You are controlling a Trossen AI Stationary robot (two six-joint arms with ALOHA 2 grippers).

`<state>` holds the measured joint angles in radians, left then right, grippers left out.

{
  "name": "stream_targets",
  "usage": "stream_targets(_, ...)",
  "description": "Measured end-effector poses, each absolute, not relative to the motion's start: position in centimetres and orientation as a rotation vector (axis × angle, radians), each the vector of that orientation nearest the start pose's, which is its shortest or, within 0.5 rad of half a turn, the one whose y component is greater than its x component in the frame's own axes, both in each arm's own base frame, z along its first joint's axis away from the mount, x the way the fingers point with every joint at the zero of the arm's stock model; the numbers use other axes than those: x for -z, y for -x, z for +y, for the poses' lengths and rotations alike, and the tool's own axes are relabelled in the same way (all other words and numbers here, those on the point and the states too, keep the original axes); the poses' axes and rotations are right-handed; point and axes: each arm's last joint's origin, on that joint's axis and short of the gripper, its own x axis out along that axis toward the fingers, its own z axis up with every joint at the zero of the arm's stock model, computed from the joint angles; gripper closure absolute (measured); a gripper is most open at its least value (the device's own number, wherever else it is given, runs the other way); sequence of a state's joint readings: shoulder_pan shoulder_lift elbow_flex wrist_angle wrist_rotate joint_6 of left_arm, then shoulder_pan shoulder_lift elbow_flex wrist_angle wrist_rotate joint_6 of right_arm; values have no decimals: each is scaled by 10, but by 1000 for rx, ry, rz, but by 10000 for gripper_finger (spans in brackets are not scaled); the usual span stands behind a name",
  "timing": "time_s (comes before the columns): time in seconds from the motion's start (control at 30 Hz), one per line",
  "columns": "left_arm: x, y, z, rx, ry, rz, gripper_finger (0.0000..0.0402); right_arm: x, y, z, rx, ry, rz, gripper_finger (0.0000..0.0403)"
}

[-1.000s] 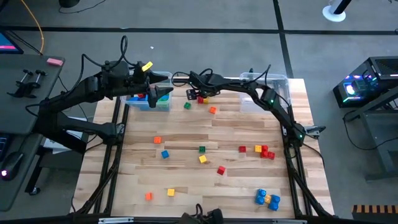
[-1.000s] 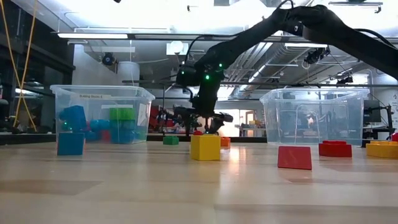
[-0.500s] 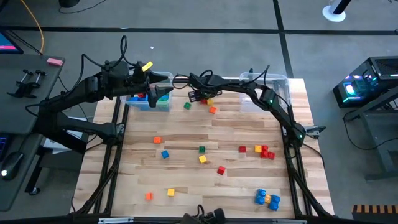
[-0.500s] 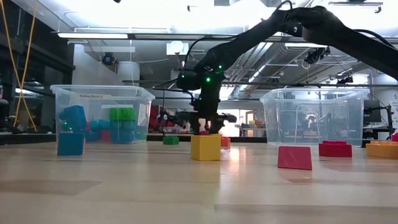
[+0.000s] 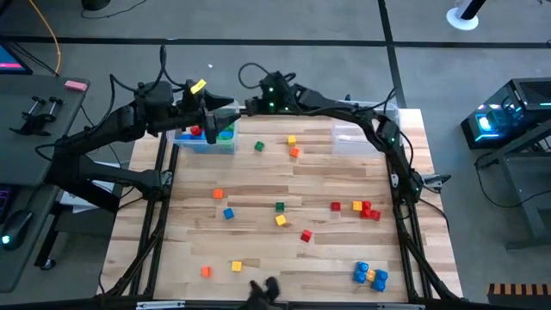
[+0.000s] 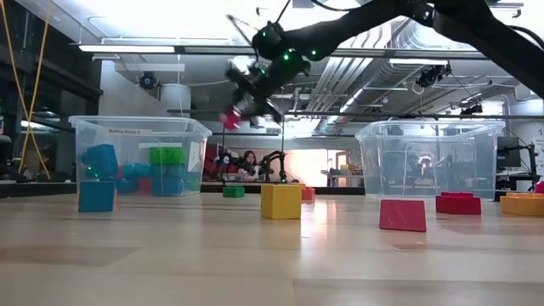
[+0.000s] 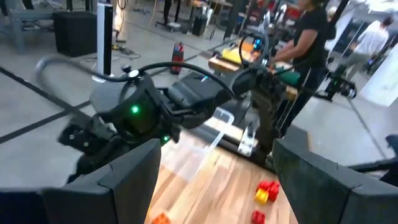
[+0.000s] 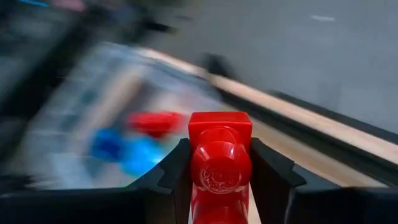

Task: Sort blocks by size
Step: Put the large game piece into the left transparent bin

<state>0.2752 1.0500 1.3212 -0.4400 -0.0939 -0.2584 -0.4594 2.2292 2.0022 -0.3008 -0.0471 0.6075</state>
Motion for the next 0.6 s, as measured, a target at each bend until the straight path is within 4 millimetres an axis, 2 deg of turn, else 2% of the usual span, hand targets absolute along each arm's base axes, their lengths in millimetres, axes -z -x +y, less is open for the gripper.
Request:
stream_targets(0.23, -442, -196, 57, -373, 310, 86, 106, -270, -505, -195, 299, -743, 100, 283)
stream_targets(0.43, -443, -196, 57, -373, 321, 83, 106, -240, -527, -174, 269, -749, 50, 281)
stream_targets(0.5, -443, -196, 57, -373, 321, 83, 106, -237, -531, -169, 268, -745, 33, 261)
stream_targets(0.6, -443, -196, 57, -373, 321, 81, 106, -244, -532, -164, 252, -703, 6, 204)
